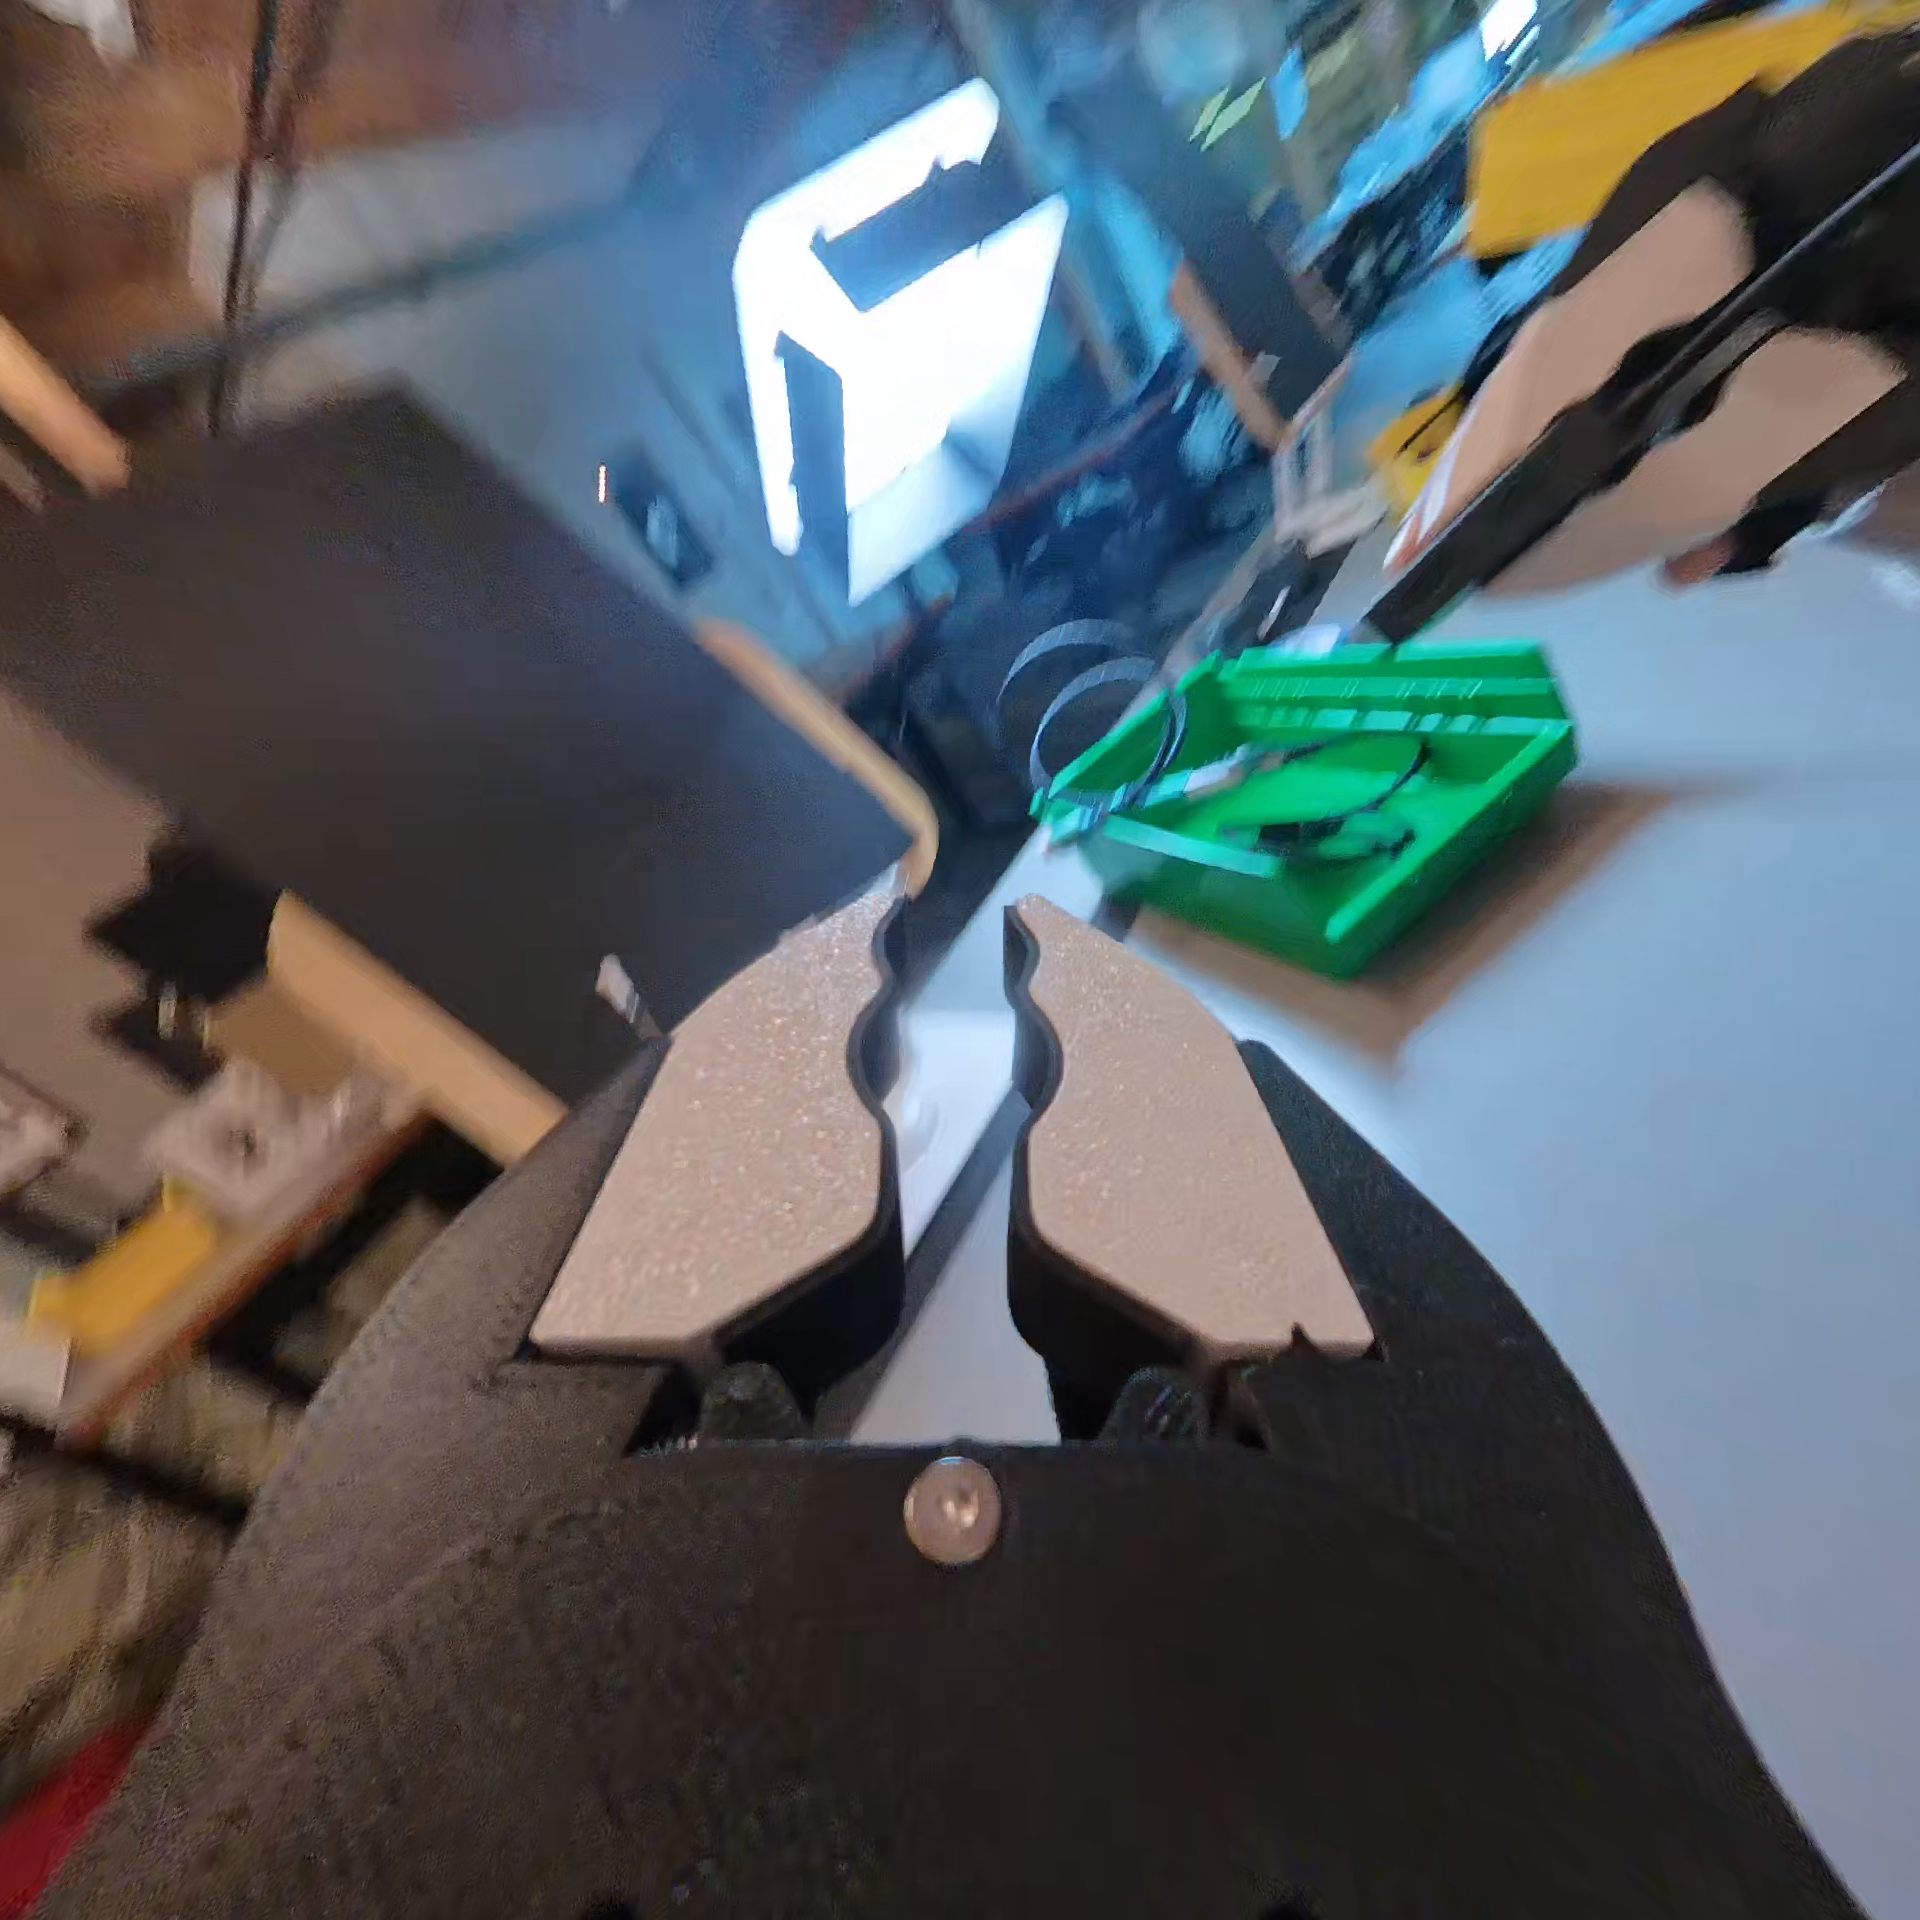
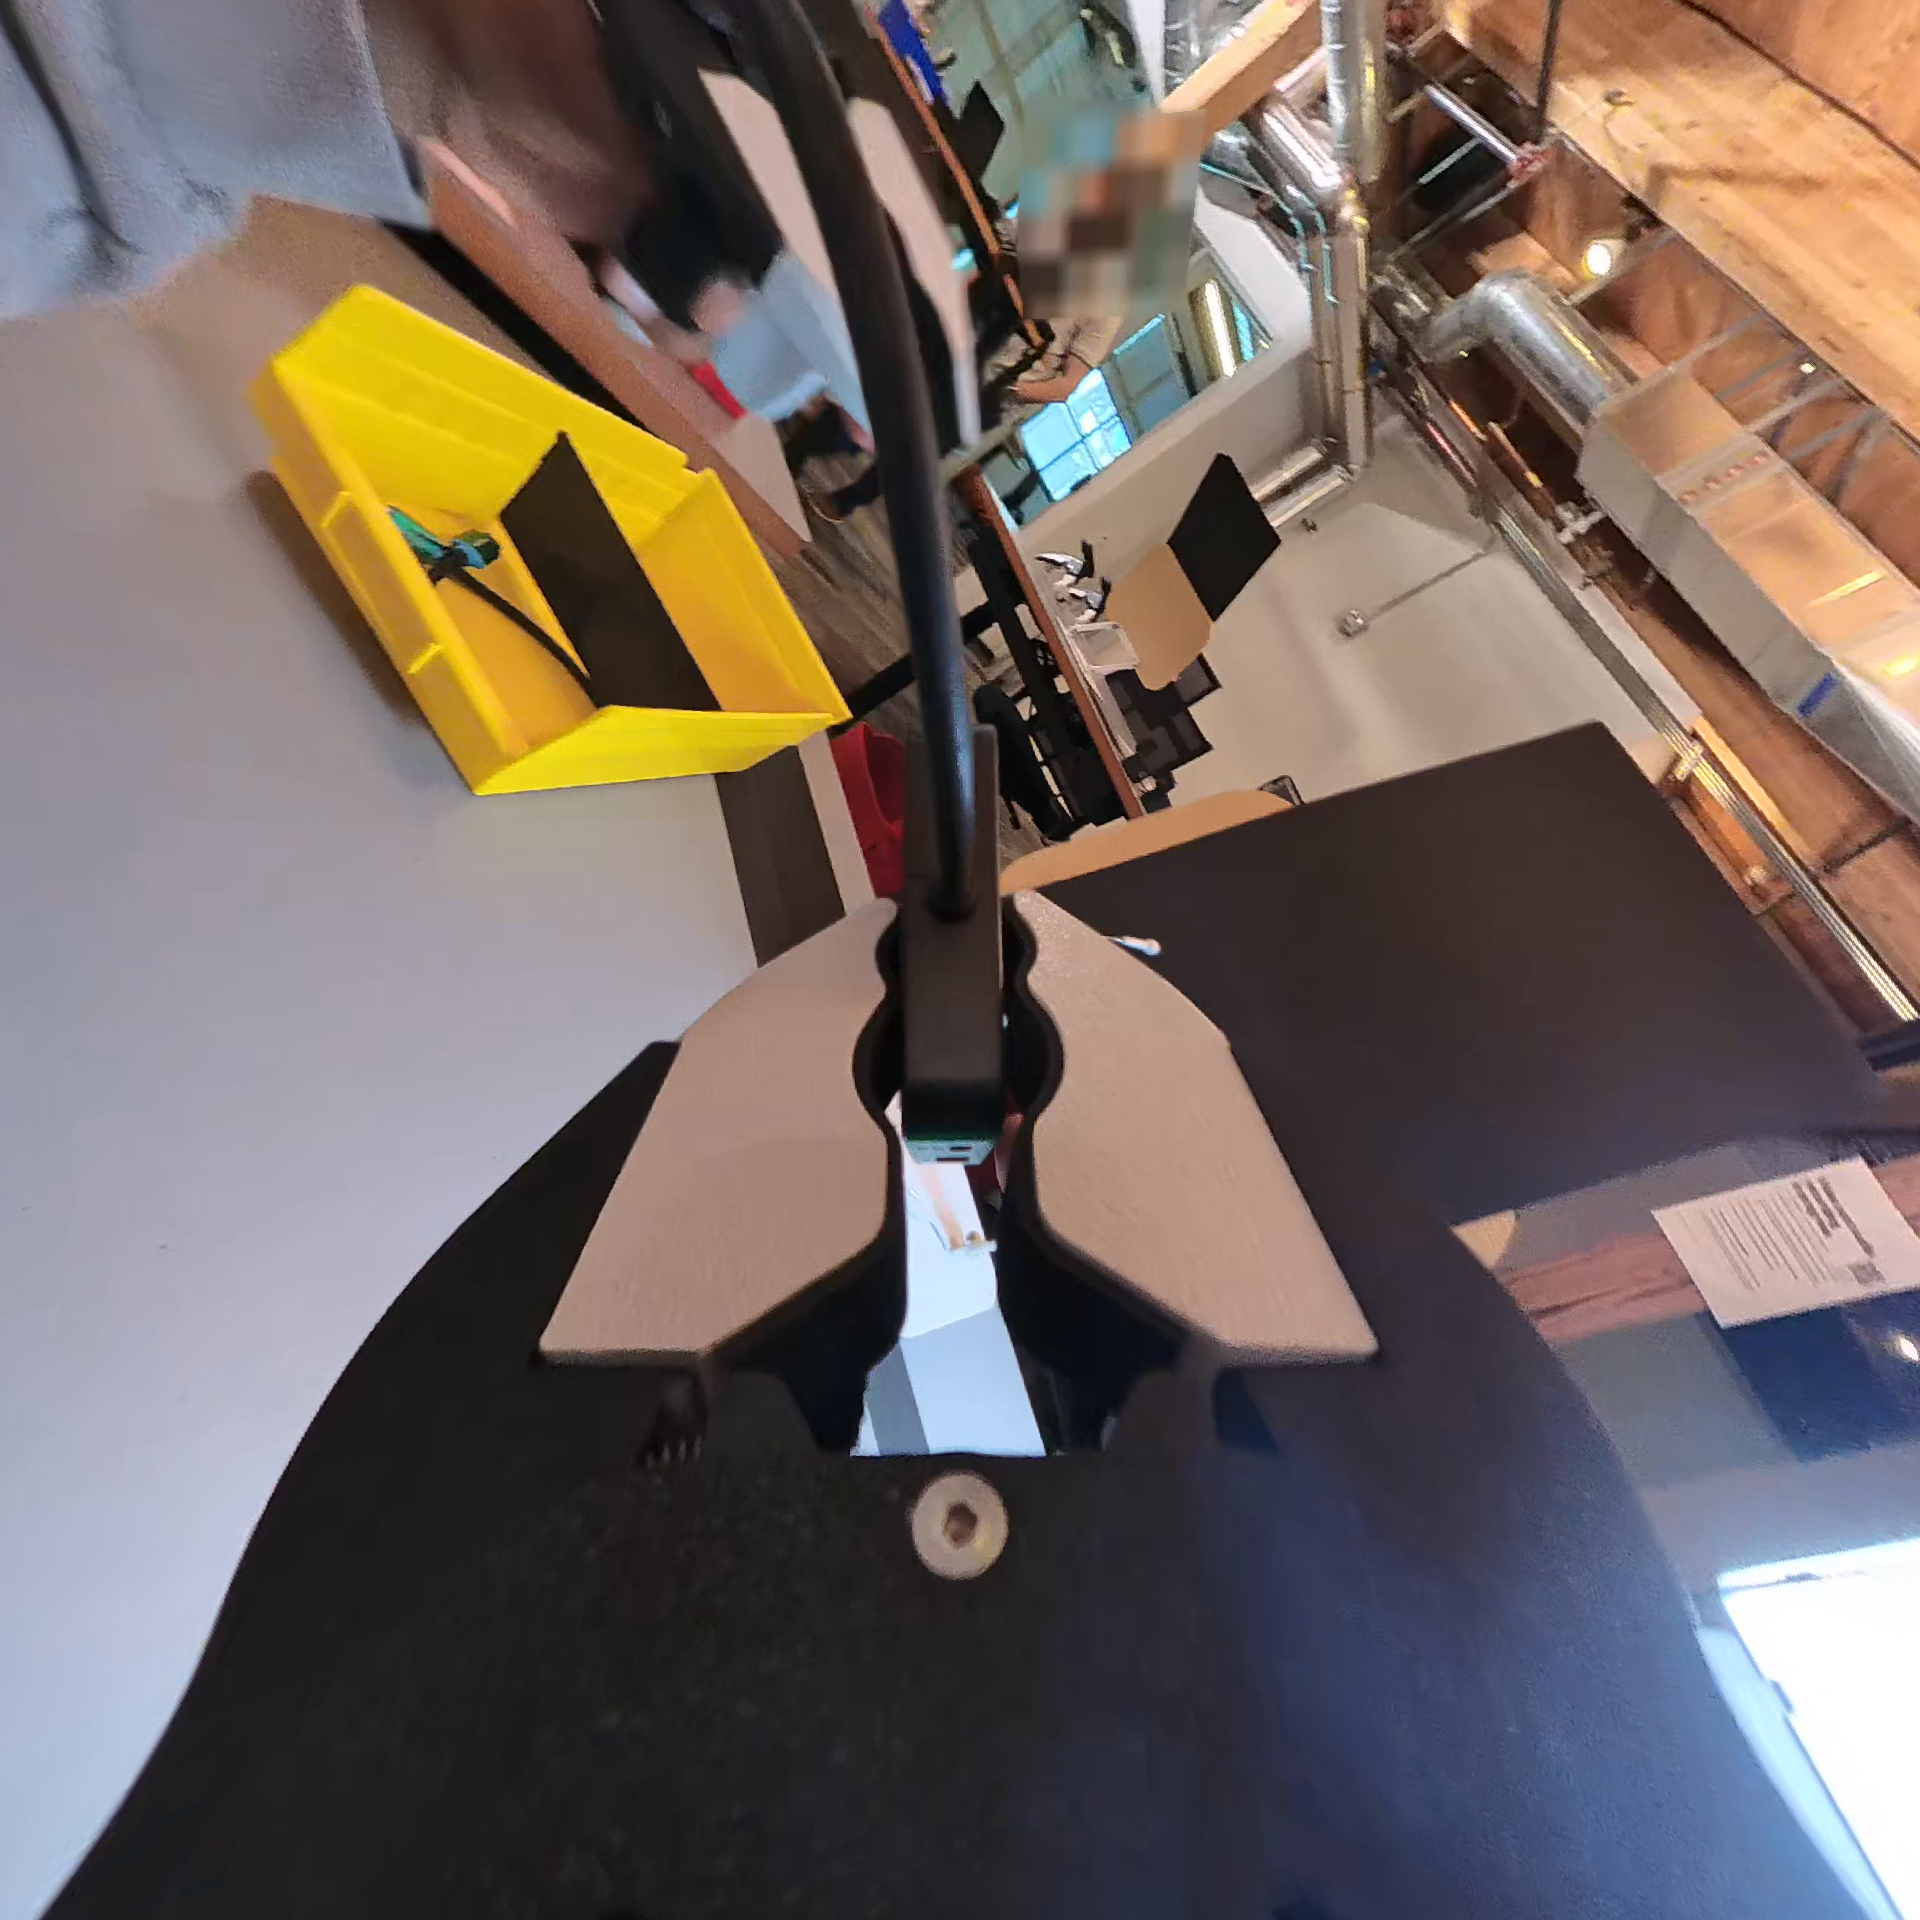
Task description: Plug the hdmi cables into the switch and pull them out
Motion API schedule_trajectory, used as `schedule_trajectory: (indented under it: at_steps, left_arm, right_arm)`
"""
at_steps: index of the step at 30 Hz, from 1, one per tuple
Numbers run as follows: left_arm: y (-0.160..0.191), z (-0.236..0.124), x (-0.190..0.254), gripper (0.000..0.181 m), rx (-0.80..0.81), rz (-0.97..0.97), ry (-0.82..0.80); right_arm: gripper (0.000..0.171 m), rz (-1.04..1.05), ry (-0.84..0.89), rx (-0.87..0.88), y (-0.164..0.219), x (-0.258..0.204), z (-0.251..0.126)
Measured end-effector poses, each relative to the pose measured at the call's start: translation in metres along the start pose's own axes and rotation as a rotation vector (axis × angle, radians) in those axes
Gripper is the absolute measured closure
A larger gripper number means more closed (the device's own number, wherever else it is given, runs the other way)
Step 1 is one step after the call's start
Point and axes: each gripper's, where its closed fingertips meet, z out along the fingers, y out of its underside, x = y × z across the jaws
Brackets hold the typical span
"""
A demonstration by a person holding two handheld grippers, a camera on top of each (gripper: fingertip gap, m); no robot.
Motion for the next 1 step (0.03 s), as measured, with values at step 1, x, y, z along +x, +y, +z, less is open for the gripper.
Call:
schedule_trajectory:
  at_steps: [1]
  left_arm:
    - [0.0192, -0.0127, -0.0128, 0.162, -0.102, -0.055, -0.022]
  right_arm:
    - [0.157, 0.011, 0.015, -0.006, 0.0032, 0.0040, -0.0008]
